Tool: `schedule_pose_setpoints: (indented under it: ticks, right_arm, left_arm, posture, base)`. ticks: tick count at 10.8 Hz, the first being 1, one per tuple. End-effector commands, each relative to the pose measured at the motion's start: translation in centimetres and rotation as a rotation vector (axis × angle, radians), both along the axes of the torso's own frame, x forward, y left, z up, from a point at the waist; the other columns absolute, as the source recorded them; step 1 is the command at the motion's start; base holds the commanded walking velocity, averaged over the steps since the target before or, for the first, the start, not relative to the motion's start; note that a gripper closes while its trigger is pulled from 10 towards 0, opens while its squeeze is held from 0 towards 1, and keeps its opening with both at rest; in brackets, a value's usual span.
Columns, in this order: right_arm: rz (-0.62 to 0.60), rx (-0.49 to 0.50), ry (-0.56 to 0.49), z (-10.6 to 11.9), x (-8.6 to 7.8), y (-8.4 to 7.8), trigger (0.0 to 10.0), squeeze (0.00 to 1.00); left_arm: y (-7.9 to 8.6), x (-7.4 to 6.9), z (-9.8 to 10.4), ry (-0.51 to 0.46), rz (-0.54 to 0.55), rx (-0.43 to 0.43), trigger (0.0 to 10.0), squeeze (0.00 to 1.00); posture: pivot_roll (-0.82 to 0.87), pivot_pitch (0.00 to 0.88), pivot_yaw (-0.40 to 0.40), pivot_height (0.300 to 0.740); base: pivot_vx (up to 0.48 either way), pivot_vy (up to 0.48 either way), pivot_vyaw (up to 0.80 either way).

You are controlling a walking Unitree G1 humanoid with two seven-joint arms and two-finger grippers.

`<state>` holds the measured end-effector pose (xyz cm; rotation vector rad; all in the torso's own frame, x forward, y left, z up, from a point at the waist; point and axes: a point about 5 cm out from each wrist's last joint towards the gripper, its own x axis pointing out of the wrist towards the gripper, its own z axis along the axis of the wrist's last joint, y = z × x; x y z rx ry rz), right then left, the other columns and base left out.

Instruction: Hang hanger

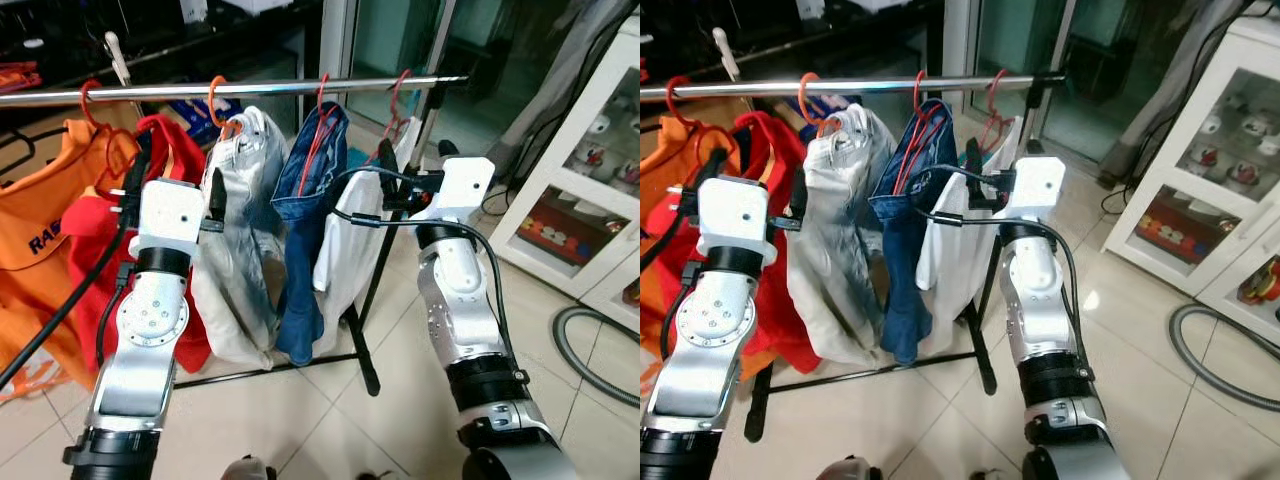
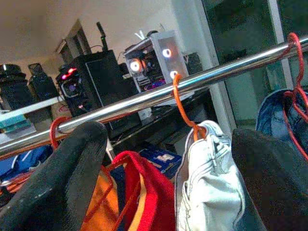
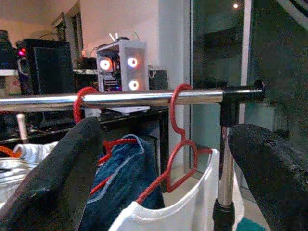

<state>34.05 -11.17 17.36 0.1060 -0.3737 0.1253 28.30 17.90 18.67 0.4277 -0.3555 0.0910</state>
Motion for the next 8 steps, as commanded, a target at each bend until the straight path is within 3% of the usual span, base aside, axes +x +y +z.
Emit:
schedule_pose_setpoints:
  ticks: [1, 3, 8]
  right_arm:
    - [-0.021, 0.019, -0.058, 1.3, 0.0, -0.4, 10.0, 0.00]
    - [-0.013, 0.005, -0.041, 1.3, 0.3, 0.0, 10.0, 0.00]
    - [0.003, -0.001, 0.024, 0.2, 0.3, 0.2, 10.0, 0.00]
  left_arm:
    - [-0.1, -0.2, 0.1, -0.015, -0.010, 0.018, 10.0, 0.00]
    - [-0.5, -0.1, 0.0, -0.012, -0.028, 0.043, 10.0, 0.00]
    - [-1.1, 0.1, -0.2, 0.001, -0.050, 0.050, 10.0, 0.00]
  posture:
    - [0.15, 0.025, -0.002, 0.740]
    - [0.15, 0.024, -0.004, 0.740]
    - [0.13, 0.032, -0.003, 0.740]
  base:
    - [0.000, 0.000, 0.00]
    - [0.000, 0.000, 0.00]
    - [0.401, -0.258, 0.00]
